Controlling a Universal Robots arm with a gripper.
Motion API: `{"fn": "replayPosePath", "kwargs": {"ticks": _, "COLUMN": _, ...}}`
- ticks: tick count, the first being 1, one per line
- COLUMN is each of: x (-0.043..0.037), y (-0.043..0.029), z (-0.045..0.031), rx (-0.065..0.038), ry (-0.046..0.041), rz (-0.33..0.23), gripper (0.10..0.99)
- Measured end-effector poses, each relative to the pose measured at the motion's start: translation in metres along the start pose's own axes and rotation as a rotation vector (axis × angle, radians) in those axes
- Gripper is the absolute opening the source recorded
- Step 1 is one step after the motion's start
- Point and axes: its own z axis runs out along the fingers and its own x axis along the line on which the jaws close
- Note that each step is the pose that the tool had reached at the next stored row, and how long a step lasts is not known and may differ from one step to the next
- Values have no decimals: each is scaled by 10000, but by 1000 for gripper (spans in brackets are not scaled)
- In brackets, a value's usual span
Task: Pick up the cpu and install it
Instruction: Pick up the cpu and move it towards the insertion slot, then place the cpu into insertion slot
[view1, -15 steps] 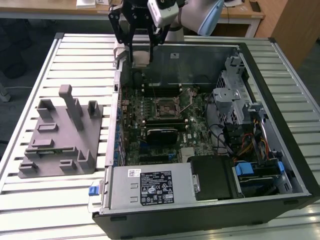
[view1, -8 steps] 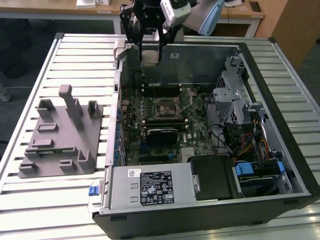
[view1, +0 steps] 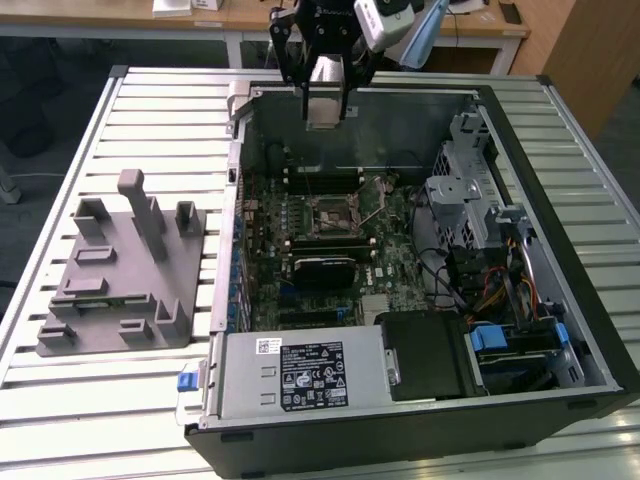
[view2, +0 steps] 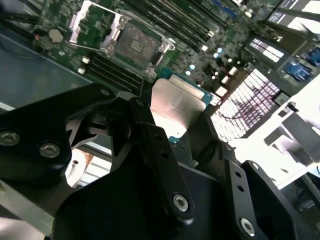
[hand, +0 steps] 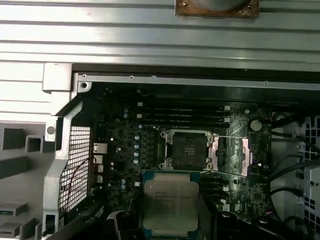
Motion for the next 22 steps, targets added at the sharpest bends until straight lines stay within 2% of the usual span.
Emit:
{"fn": "replayPosePath", "kwargs": {"ticks": 4, "x": -126, "y": 15, "z": 0, "rx": 1, "ry": 0, "rz": -1, "gripper": 533}}
{"fn": "replayPosePath", "kwargs": {"ticks": 8, "x": -203, "y": 27, "z": 2, "rx": 1, "ry": 0, "rz": -2, "gripper": 533}}
{"fn": "replayPosePath", "kwargs": {"ticks": 18, "x": -221, "y": 28, "z": 4, "rx": -3, "ry": -7, "rz": 110, "gripper": 533}}
{"fn": "replayPosePath", "kwargs": {"ticks": 22, "x": -221, "y": 28, "z": 4, "rx": -22, "ry": -41, "rz": 680, "gripper": 533}}
